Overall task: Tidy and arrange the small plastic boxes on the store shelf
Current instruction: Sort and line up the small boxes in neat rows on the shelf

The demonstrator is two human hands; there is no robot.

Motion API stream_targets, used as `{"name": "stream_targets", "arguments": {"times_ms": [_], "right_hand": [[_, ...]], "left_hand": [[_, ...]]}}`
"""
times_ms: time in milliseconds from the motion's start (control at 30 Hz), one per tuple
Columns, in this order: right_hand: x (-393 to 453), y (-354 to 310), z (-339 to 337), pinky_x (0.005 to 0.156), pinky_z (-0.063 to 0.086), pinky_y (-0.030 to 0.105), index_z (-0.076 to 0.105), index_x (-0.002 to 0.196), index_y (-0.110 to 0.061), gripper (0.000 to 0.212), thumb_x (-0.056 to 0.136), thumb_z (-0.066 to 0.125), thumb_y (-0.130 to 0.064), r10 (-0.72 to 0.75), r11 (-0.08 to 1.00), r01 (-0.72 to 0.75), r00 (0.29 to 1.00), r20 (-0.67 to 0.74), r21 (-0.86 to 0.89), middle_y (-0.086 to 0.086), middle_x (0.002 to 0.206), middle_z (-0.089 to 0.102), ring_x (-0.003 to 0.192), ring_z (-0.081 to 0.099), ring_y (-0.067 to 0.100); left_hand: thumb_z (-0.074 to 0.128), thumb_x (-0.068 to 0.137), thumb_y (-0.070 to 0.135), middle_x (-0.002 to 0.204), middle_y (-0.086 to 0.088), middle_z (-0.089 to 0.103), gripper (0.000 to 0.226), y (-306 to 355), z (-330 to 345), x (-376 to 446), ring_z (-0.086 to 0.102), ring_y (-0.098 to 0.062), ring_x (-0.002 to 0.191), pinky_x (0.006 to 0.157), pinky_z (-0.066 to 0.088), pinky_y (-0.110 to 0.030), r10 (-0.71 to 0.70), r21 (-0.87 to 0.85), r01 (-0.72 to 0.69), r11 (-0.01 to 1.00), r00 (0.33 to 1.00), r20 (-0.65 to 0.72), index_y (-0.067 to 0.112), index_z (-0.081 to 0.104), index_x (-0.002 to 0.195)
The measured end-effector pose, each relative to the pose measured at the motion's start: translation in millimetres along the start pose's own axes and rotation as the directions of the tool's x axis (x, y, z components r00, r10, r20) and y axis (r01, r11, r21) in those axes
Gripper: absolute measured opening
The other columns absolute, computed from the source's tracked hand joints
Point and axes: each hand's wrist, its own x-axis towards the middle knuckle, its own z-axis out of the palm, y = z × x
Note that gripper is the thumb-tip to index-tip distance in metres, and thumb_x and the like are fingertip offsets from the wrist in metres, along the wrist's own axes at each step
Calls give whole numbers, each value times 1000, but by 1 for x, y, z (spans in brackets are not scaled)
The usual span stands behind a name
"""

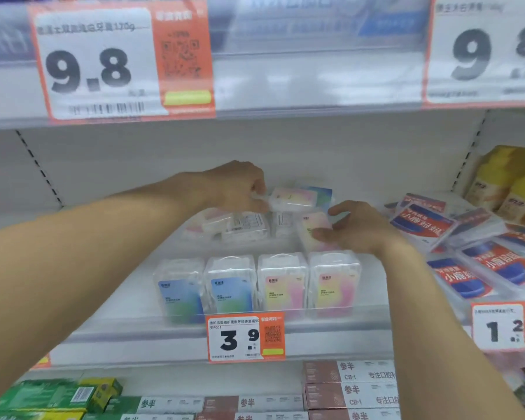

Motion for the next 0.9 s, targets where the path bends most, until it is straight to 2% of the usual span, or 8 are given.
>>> {"name": "stream_targets", "arguments": {"times_ms": [100,200,333,400,467,600,733,900], "right_hand": [[2,3,-10,75,59,33,66,115,-12,39,80,81,-20,-39,986,28,997,62,163,2,99,70,88,69,21],[-2,4,-23,83,60,39,74,98,-14,13,85,74,-12,-105,968,107,994,-21,227,5,95,72,93,69,27],[-4,-1,-23,90,55,37,64,111,-25,54,66,86,-46,-31,999,30,999,43,11,-6,105,66,94,66,16],[-5,-2,-13,91,54,35,55,121,-26,67,65,86,-47,-5,996,12,997,75,-93,-6,111,63,97,64,15],[-3,2,-5,92,54,36,50,129,-27,75,67,86,-45,-8,996,18,994,107,-86,-4,115,62,98,63,16],[-1,10,-13,84,57,37,60,122,-17,56,73,86,-25,-59,983,42,994,87,181,-1,107,69,93,67,16],[-5,10,-32,76,62,37,61,114,-13,45,74,83,-11,-92,904,102,995,-44,415,5,108,69,94,68,21],[-6,15,-44,70,62,37,63,112,-11,42,75,83,-9,-154,871,172,985,-77,461,8,110,70,90,73,23]], "left_hand": [[69,82,49,135,-3,44,69,-12,5,17,50,-23,117,98,43,-35,-70,61,66,996,995,75,22,39,139],[62,82,61,146,-3,39,86,-22,18,30,48,-24,124,102,42,-37,-169,64,159,985,965,199,22,24,148],[63,83,58,155,-1,29,90,-20,30,48,39,-23,136,109,34,-34,-136,-39,143,989,981,138,22,18,152],[67,84,49,158,0,24,89,-14,32,59,33,-21,140,113,29,-33,-50,-93,59,994,994,95,24,16,152],[68,85,45,159,2,23,89,-4,32,72,31,-20,141,115,27,-33,4,-100,8,995,993,118,25,14,153],[73,80,47,144,-1,44,85,15,33,92,47,-24,126,105,37,-33,-5,-68,17,998,985,172,20,30,148],[82,54,63,115,2,57,76,16,23,92,58,-19,96,89,51,-42,-30,-16,33,999,988,148,20,58,111],[94,53,30,106,7,54,76,13,-3,64,55,-13,88,65,49,-29,91,-241,-72,968,993,70,31,47,112]]}}
